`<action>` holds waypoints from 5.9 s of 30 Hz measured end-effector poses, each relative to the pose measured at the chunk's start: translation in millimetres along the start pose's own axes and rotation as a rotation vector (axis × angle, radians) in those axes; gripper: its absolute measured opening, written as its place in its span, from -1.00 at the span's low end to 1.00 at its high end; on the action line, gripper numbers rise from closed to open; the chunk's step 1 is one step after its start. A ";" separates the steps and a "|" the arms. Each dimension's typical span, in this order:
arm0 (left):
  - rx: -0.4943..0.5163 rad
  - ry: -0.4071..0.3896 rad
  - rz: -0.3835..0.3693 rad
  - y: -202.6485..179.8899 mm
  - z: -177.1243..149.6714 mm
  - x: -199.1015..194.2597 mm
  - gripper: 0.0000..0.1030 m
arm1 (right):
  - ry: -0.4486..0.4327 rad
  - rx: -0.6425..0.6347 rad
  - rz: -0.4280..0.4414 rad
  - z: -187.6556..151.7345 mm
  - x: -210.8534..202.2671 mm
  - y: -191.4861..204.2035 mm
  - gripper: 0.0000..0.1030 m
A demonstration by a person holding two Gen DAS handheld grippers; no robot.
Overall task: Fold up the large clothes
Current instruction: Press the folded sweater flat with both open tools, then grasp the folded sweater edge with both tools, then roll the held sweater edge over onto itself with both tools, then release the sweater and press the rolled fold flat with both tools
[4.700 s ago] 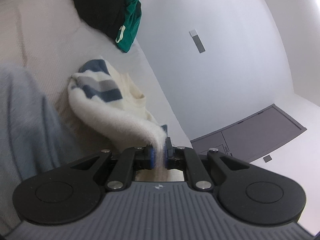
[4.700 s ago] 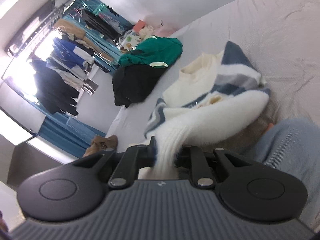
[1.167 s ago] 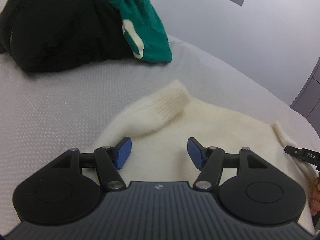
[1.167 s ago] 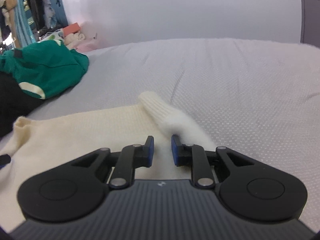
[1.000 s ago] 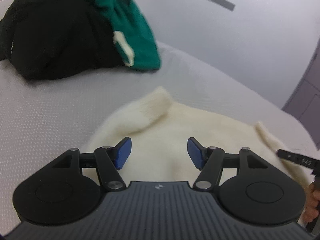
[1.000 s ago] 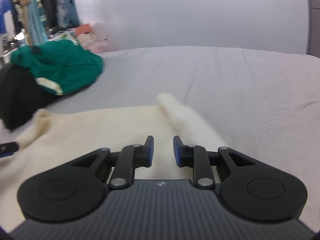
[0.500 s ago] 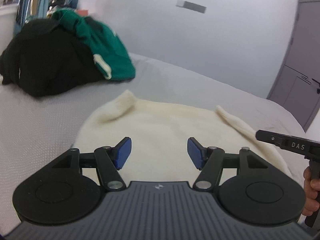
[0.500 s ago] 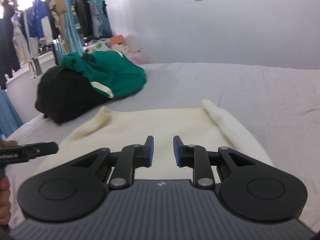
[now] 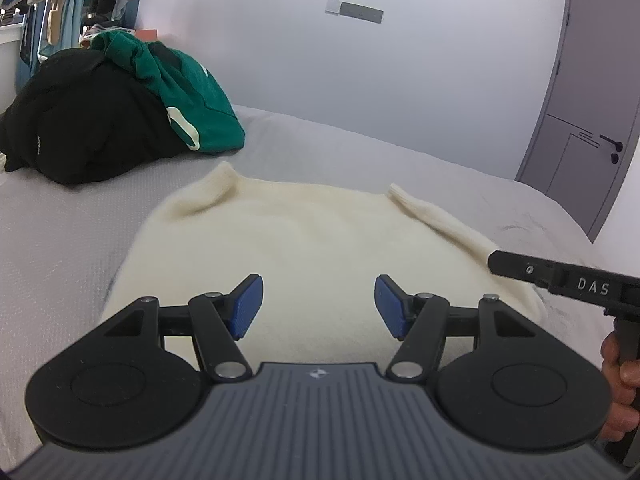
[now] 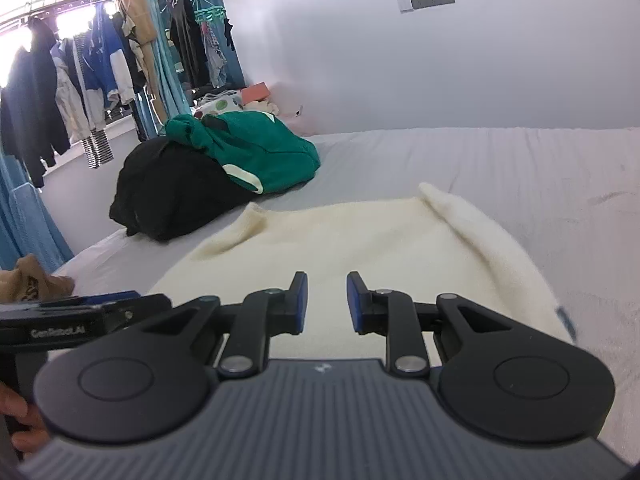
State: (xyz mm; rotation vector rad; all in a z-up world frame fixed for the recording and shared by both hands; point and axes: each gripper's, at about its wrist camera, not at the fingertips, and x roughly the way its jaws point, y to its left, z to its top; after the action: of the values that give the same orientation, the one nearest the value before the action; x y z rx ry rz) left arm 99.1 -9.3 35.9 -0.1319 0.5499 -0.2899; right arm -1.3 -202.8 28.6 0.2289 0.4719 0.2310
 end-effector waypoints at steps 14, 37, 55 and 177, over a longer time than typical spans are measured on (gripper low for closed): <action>-0.065 0.070 0.018 -0.8 -17.8 0.1 0.34 | 0.079 0.075 0.013 -22.4 -2.9 5.3 -0.50; -0.717 0.299 -0.154 79.1 -63.1 56.4 0.71 | 0.372 0.770 0.118 -70.8 68.1 -64.9 0.70; -1.090 0.206 -0.138 127.3 -78.3 82.9 0.38 | 0.172 0.973 -0.030 -75.9 57.3 -103.4 0.53; -0.120 0.048 0.173 105.5 40.3 154.7 0.36 | 0.168 0.058 -0.072 30.9 159.2 -65.4 -0.04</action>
State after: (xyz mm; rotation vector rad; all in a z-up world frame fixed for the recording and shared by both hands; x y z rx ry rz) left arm 271.2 45.6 -27.7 -0.1923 0.6221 -0.0915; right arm 162.0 -226.7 -29.2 0.2499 0.6526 0.1670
